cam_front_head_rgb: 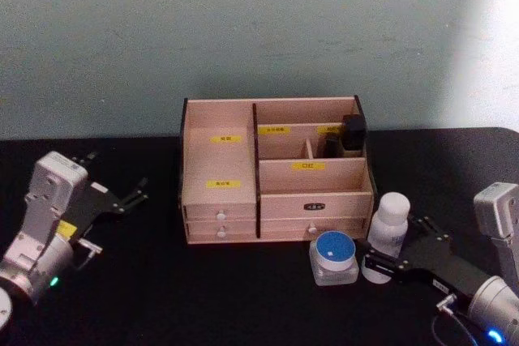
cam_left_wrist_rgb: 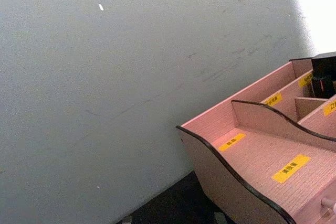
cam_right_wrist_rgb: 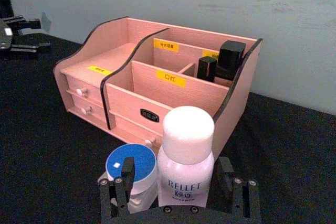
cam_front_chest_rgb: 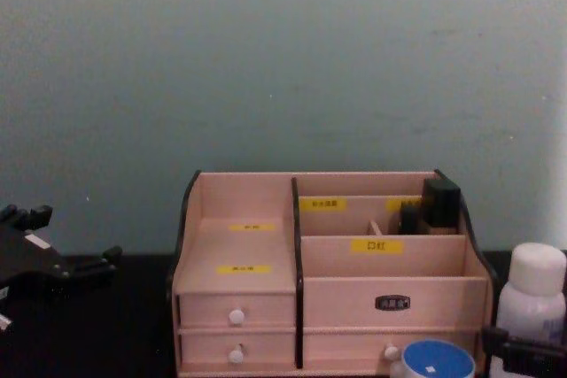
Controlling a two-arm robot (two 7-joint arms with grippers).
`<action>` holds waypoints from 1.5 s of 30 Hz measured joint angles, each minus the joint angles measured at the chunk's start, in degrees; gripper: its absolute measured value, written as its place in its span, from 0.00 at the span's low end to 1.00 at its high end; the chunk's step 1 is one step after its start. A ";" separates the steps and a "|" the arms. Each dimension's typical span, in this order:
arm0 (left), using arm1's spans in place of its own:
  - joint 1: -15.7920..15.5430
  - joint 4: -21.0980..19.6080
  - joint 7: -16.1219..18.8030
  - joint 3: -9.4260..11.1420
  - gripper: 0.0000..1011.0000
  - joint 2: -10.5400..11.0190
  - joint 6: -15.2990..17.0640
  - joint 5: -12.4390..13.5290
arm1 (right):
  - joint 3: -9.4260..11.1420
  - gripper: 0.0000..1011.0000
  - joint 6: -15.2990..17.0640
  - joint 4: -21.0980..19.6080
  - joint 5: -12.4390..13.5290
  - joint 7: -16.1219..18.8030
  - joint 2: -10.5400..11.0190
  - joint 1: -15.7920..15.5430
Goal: Pick up the facial cleanser and watermelon frost from the table and place them into the tiered storage box.
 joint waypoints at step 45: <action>0.00 0.00 0.00 0.00 0.99 0.00 0.00 0.00 | 0.09 0.59 -0.04 -0.20 0.14 0.07 0.17 -0.19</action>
